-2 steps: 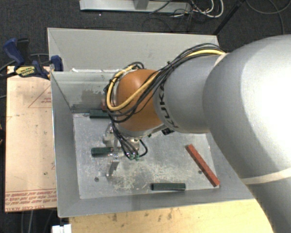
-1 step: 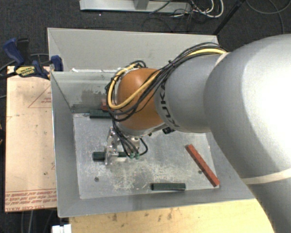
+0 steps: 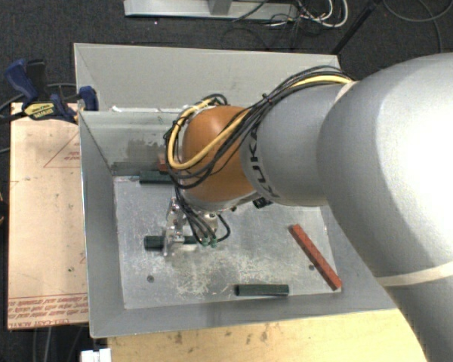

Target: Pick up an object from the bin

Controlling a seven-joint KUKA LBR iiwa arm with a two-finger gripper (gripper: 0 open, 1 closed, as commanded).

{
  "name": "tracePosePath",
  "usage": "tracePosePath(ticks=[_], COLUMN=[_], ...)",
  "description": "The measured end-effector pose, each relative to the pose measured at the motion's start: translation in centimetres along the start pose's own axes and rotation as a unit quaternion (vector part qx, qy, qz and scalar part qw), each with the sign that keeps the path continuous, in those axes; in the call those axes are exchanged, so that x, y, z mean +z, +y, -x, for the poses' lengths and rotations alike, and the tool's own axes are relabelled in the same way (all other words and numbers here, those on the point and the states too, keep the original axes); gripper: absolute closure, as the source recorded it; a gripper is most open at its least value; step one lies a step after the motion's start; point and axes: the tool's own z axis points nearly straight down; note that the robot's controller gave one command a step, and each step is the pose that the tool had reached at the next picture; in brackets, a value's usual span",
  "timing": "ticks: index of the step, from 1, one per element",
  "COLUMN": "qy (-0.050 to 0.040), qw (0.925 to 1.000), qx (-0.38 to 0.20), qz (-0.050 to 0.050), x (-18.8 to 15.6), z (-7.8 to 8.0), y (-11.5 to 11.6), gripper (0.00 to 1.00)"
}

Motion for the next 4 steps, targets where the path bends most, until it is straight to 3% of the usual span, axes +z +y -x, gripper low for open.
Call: tracePosePath(ticks=[1,2,4], qy=[0.0009,0.0086,0.0116], qw=[1.0000,1.0000,0.9999], qx=[0.000,0.000,0.000], qz=[0.000,-0.004,-0.006], x=[-0.2,-0.9,-5.3], z=[0.0,-0.3,-0.2], y=[0.0,-0.1,-0.1], gripper=[1.00,1.00,1.00])
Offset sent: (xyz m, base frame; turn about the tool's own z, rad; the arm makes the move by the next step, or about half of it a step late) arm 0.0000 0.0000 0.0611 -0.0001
